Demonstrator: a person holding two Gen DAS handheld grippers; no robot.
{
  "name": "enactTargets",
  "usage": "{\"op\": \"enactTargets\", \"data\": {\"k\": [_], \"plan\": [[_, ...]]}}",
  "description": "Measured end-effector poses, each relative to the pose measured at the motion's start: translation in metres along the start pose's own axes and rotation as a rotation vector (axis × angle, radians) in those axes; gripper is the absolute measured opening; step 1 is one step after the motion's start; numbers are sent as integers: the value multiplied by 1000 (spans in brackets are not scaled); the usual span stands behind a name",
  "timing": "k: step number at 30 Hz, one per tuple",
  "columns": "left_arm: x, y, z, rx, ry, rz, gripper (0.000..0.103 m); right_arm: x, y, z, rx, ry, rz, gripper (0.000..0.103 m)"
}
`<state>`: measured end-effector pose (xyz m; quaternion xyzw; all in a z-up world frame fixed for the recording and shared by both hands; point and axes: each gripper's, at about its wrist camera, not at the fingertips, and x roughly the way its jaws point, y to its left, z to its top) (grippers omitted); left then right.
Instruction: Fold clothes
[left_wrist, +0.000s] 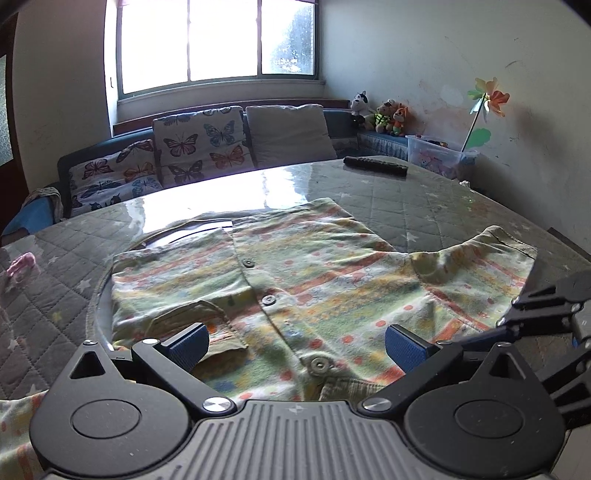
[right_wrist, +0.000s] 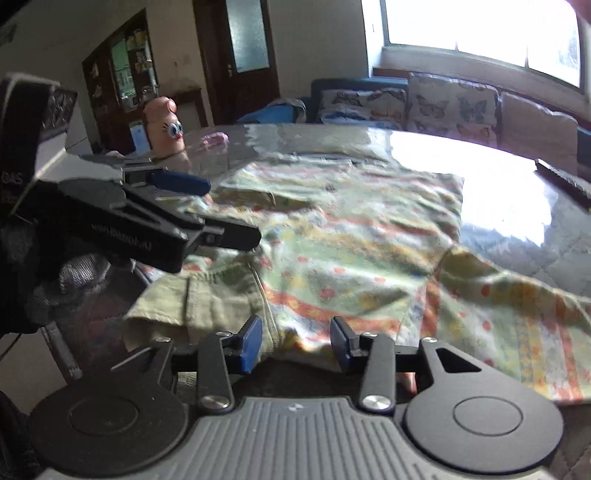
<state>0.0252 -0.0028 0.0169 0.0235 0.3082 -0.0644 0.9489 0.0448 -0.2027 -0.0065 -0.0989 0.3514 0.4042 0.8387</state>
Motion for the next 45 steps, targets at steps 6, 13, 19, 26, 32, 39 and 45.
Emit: {"op": "enactTargets", "data": {"k": [6, 13, 19, 26, 32, 39, 45], "plan": [[8, -11, 3, 8, 12, -18, 103, -19, -11, -5, 18, -40, -31, 58], [14, -17, 0, 11, 36, -14, 103, -40, -70, -15, 170, -102, -248, 61], [14, -16, -3, 3, 49, -8, 103, -55, -129, -25, 316, -147, -463, 61], [16, -13, -3, -7, 58, 8, 103, -64, -181, -42, 425, -150, -668, 61], [17, -11, -4, -14, 66, 16, 103, -62, -199, -57, 492, -132, -705, 60], [16, -12, -5, -15, 68, 17, 103, -64, -195, -58, 511, -144, -701, 29], [12, -9, -6, -16, 61, 33, 103, -78, -177, -40, 504, -206, -618, 8]]}}
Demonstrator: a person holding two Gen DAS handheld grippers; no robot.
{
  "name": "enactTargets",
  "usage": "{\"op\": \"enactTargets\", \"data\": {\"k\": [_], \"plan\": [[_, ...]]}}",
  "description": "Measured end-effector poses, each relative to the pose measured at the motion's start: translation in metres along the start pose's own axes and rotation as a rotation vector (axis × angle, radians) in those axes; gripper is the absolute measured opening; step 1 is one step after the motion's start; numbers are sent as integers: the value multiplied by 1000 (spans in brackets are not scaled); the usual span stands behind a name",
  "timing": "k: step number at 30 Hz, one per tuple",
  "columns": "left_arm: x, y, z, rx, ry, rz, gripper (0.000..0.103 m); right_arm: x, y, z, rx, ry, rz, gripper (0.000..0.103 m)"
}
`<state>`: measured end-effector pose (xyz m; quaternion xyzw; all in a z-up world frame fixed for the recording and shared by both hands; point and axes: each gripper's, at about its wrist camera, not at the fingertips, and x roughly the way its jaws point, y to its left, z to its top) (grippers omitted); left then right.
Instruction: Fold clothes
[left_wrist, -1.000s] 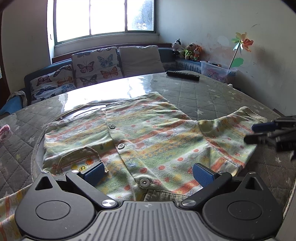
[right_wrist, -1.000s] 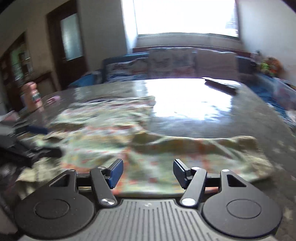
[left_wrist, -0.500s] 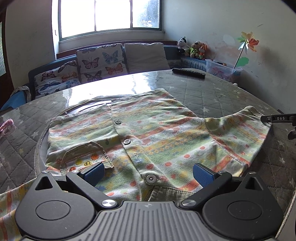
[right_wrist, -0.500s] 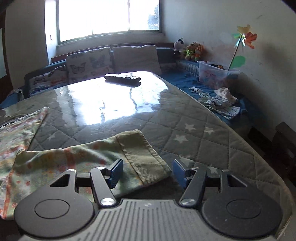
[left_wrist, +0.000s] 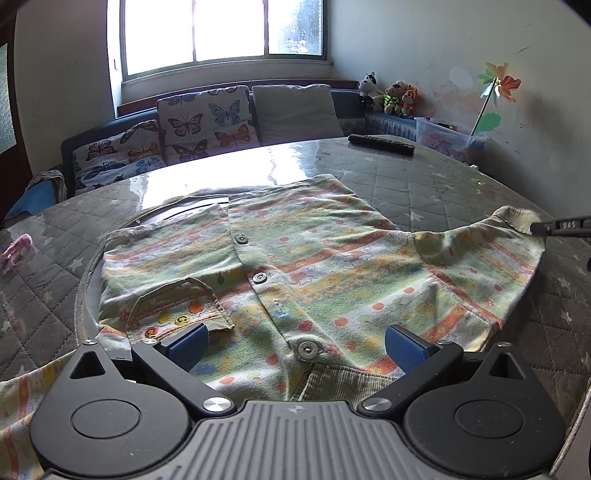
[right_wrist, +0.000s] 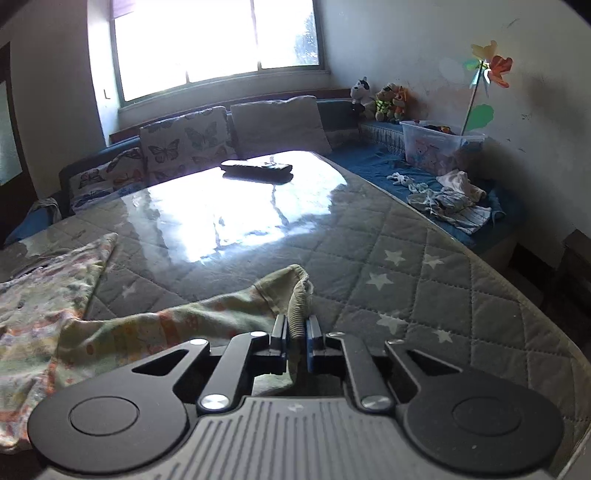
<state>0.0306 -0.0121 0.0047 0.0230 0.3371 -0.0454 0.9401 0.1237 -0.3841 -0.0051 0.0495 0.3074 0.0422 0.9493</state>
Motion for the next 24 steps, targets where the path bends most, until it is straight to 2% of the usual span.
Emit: {"op": "enactTargets", "data": {"k": [3, 6, 10, 17, 24], "plan": [[-2, 4, -1, -11, -3, 10, 103, -16, 14, 11, -12, -36, 83, 8], [-5, 9, -3, -26, -9, 19, 103, -39, 45, 30, -52, -91, 219, 8], [-11, 16, -7, -43, -24, 30, 103, -57, 86, 47, -104, -120, 374, 8], [-26, 33, -16, -79, -47, 58, 103, -66, 166, 56, -215, -102, 598, 8], [-35, 53, -25, -127, -61, 90, 103, -63, 229, 43, -310, -41, 728, 8]]}}
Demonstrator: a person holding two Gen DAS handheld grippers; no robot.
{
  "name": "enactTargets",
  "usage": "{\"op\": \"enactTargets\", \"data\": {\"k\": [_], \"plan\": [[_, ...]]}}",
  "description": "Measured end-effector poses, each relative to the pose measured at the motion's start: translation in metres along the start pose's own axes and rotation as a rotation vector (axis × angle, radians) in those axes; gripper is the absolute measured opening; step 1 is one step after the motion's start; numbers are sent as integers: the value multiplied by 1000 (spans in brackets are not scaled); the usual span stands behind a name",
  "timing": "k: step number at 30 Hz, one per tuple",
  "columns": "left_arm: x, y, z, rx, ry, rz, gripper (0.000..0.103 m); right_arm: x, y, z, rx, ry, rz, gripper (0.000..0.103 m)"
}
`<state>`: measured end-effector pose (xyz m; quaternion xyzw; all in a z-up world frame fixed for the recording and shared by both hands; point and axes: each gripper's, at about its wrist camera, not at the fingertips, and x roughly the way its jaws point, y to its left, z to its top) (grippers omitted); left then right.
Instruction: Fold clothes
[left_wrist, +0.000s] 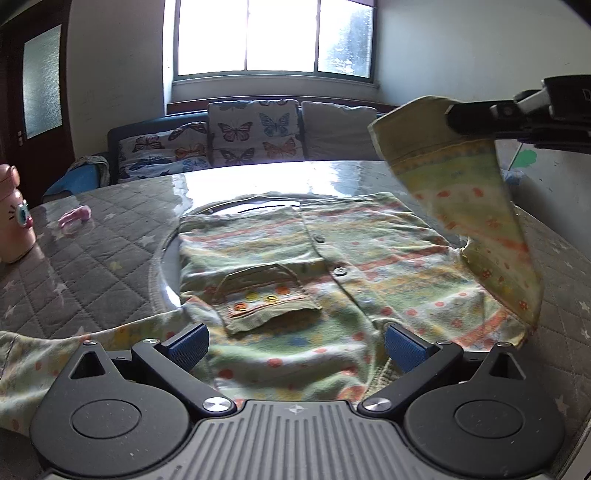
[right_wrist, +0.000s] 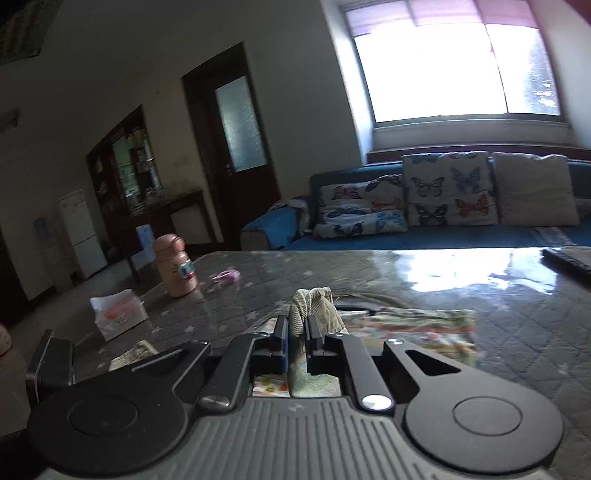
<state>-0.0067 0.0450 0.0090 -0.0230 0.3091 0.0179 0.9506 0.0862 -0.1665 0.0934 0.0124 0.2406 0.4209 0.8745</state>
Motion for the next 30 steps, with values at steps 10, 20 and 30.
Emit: {"op": "enactTargets", "data": {"k": [10, 20, 30], "plan": [[3, 12, -3, -22, 11, 22, 103, 21, 17, -15, -55, 103, 53, 18], [-3, 19, -4, -29, 10, 41, 103, 5, -24, -46, -68, 224, -84, 27], [-14, 19, -1, 15, 9, 69, 103, 6, -58, -97, -44, 345, -138, 28]]}}
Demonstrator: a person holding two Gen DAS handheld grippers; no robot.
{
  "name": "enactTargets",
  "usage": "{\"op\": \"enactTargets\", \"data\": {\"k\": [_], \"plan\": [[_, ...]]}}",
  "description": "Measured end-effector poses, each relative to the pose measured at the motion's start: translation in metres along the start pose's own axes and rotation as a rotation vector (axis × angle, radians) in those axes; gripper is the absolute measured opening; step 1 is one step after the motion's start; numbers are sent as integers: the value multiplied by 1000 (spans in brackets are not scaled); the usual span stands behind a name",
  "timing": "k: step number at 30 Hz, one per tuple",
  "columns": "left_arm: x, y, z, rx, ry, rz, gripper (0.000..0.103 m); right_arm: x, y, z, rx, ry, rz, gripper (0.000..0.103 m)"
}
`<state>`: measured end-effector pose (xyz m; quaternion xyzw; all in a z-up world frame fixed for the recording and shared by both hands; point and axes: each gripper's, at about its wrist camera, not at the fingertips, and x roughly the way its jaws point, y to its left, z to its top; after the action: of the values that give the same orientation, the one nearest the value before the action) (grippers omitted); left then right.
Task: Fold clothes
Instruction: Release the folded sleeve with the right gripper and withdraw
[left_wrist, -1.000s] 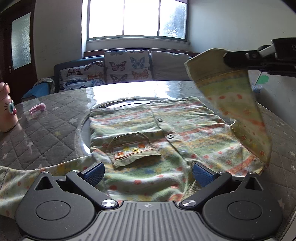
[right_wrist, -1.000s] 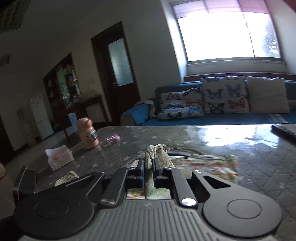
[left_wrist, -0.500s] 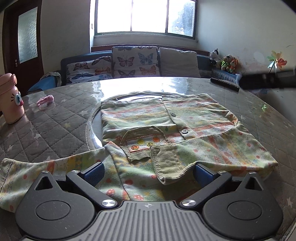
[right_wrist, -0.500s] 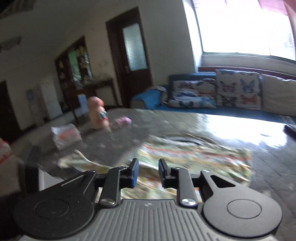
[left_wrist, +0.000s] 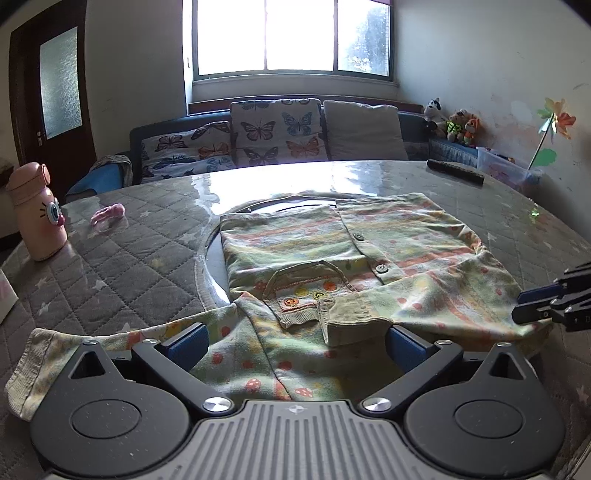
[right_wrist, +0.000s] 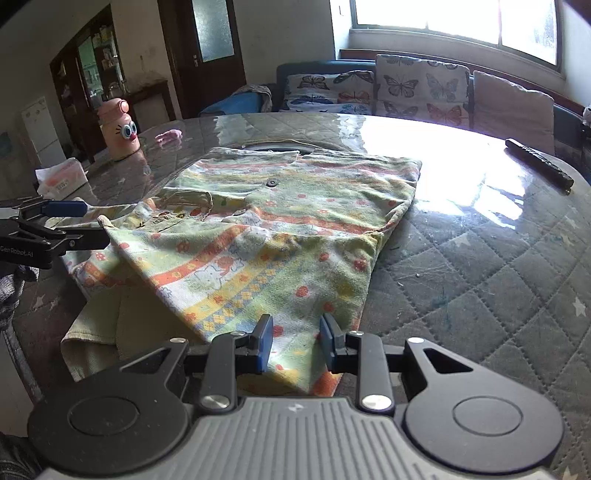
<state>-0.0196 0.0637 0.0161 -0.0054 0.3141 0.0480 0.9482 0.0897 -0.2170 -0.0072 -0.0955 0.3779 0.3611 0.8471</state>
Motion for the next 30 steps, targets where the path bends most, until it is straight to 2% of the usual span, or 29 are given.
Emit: {"op": "enactTargets", "data": {"k": [7, 14, 20, 30], "plan": [[-1, 4, -4, 11, 12, 28, 103, 15, -2, 20, 1, -30, -9, 33], [-2, 11, -8, 15, 22, 60, 103, 30, -2, 40, 1, -58, -13, 34], [-9, 28, -10, -27, 21, 102, 103, 45, 19, 46, -43, -45, 25, 39], [-10, 38, -13, -74, 14, 106, 103, 60, 68, 53, -169, -41, 83, 41]]}}
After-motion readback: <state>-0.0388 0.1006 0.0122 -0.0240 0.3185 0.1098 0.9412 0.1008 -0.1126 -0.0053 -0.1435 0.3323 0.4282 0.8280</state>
